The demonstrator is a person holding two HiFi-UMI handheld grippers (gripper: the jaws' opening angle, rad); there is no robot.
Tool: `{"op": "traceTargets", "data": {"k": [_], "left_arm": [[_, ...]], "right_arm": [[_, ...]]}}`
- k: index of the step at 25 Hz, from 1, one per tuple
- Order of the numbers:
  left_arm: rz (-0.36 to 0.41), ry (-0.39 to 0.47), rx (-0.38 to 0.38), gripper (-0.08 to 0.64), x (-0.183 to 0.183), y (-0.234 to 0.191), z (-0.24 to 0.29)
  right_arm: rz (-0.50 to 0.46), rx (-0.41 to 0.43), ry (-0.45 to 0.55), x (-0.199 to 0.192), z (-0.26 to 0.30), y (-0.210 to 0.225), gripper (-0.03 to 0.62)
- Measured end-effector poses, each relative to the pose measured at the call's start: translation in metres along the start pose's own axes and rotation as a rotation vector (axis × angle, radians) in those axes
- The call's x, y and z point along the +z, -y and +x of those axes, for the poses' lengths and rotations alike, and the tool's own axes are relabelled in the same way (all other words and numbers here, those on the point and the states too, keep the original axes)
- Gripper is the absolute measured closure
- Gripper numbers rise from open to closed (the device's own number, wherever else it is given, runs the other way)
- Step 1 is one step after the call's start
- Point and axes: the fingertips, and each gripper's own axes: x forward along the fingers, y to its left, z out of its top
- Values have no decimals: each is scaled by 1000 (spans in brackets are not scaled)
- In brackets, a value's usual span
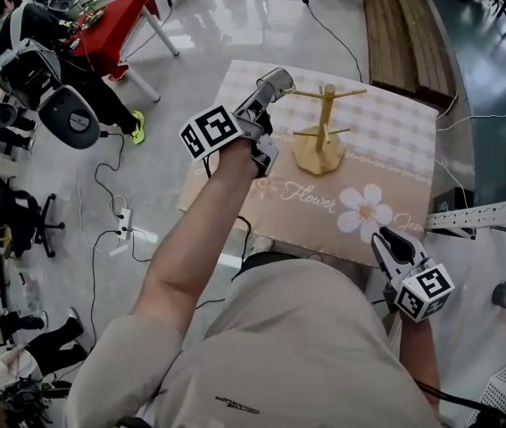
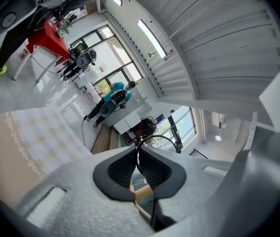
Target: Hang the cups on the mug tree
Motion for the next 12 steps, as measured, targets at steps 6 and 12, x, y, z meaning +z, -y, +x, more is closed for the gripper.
{"op": "traceTargets", "data": {"k": [6, 12], "left_arm": [[-35, 104, -13, 532, -10, 1, -5], [-79, 189, -16, 532, -20, -4, -2]], "right_arm": [[-7, 2, -5, -5, -8, 8, 499], [-9, -2, -15, -8, -18, 13, 499]]}}
